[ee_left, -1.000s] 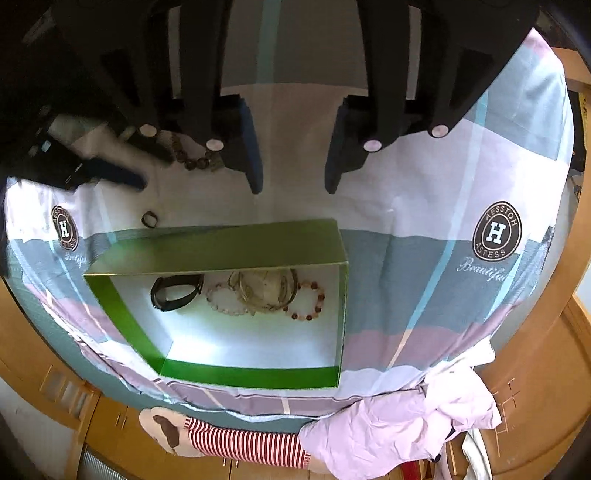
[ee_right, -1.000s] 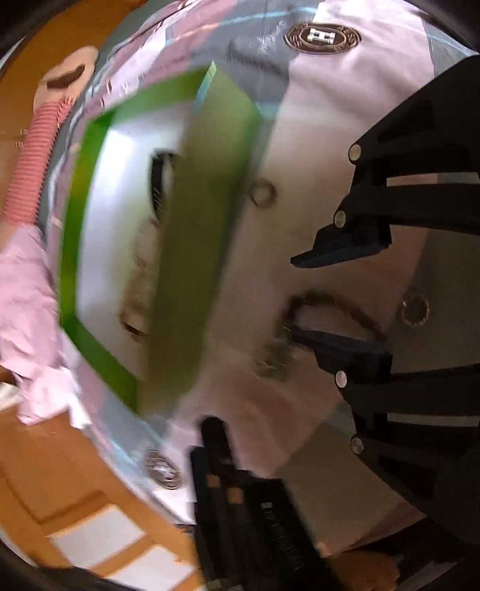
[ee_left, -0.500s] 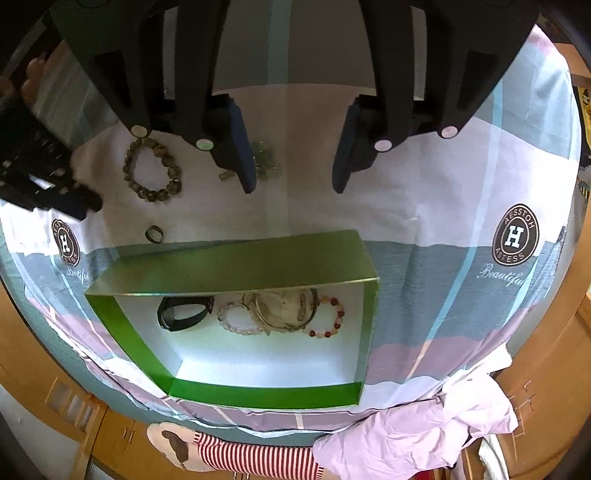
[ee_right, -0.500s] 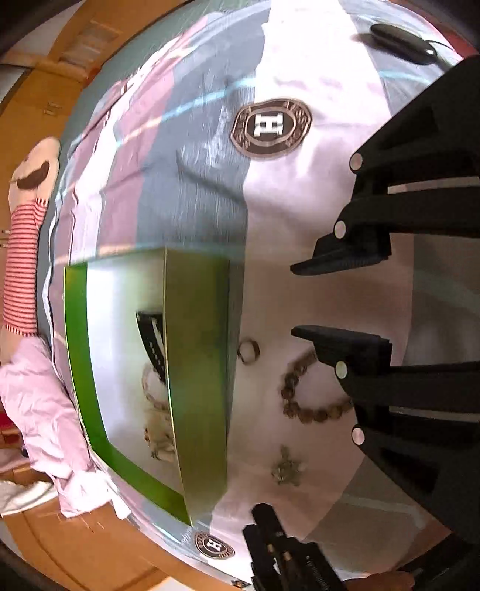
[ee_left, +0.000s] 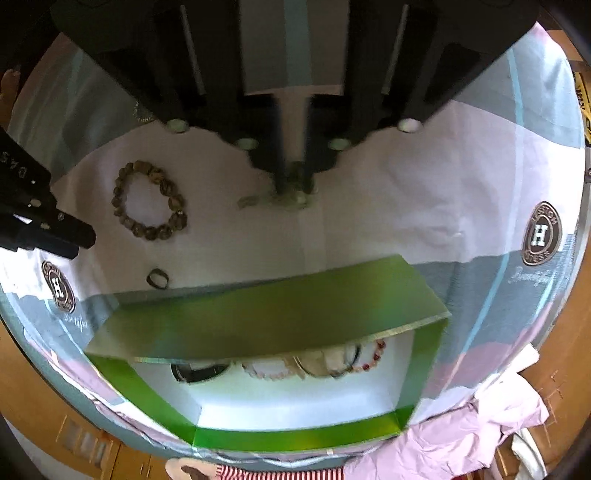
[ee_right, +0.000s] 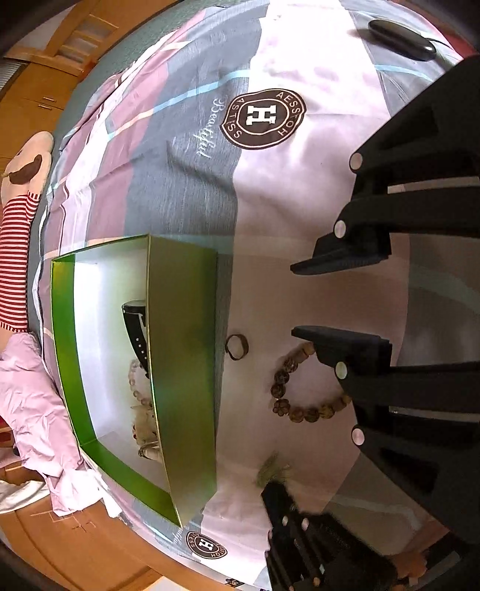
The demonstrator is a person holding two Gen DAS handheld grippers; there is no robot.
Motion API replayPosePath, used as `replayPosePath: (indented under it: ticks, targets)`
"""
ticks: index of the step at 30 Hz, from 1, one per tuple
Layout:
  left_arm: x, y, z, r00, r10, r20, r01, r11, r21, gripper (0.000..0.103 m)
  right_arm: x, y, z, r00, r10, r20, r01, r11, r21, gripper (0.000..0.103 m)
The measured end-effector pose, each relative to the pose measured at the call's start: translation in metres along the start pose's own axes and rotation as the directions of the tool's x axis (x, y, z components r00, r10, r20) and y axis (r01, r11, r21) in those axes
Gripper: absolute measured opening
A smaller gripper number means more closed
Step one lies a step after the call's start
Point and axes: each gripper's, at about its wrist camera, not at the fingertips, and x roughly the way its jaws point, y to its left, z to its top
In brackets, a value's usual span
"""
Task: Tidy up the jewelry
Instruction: 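Move the left tool over the green jade charm while the right tool approaches the brown wooden bracelet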
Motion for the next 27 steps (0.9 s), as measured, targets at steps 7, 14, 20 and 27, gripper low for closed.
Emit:
replayPosePath:
  ticks: [7, 14, 20, 27]
  targets:
    - [-0.042, 0.018, 0.007, 0.992, -0.083, 0.092, 0.087, 0.995, -0.045, 0.006, -0.002, -0.003, 0.001, 1.0, 0.013, 0.008, -0.014, 1.0, 0.014, 0.029]
    - [-0.036, 0.012, 0.002, 0.995, -0.082, 0.054, 0.084, 0.996, -0.027, 0.007, 0.013, 0.021, -0.002, 0.998, 0.059, -0.033, -0.061, 0.996, -0.059, 0.029]
    - [-0.022, 0.015, -0.001, 0.998, -0.054, 0.012, 0.054, 0.998, -0.04, 0.007, 0.017, 0.051, -0.009, 0.988, 0.136, -0.073, -0.148, 0.972, -0.182, 0.029]
    - [-0.02, 0.03, 0.001, 1.0, -0.025, 0.003, 0.026, 0.995, -0.101, 0.027, 0.001, 0.026, 0.002, 0.997, 0.067, 0.032, -0.064, 0.994, -0.083, 0.029]
